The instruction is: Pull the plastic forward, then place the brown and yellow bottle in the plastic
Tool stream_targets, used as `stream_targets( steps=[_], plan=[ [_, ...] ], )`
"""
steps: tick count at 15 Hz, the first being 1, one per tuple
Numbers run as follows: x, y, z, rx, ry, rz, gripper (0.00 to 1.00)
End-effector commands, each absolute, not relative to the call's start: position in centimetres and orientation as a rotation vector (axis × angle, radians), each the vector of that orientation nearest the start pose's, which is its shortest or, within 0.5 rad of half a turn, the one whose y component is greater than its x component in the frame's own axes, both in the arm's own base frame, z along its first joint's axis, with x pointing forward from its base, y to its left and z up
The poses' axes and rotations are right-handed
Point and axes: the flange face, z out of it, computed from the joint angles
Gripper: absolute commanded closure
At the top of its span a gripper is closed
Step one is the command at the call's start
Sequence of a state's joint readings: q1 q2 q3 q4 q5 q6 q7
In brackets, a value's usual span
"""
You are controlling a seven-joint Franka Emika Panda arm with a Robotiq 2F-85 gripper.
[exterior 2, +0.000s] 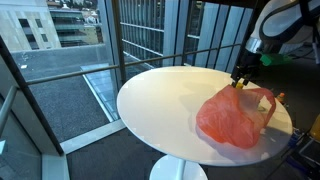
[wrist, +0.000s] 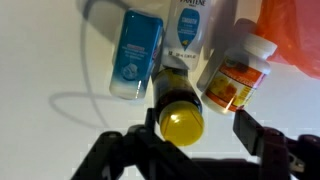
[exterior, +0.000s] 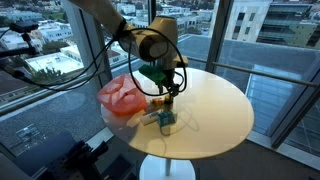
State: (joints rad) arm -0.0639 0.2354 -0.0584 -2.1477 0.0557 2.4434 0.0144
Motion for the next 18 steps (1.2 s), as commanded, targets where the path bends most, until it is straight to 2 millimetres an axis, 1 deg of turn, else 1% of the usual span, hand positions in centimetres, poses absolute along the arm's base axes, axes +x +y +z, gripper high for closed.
stream_targets(
  steps=[1,2,4,5,6,8,10,13,18],
  plan=[
    [57.7,-6.9,30.0,-3.116,0.286,-0.092,0.51],
    [57.7,-6.9,30.1,-3.117,0.284,-0.092,0.58],
    [57.7,-7.0,30.2,-3.119,0.283,-0.092,0.75],
    [57.6,-7.0,30.4,-3.117,0.281,-0.093,0.81],
    [57.5,-7.0,30.6,-3.114,0.276,-0.093,0.81],
    [57.2,-6.6,31.7,-3.113,0.261,-0.106,0.81],
    [56.9,-6.1,33.2,-3.115,0.248,-0.120,0.81],
    [56.2,-4.7,36.8,-3.121,0.211,-0.147,0.81],
    [54.2,-1.2,43.7,-3.150,0.082,-0.222,0.81]
  ],
)
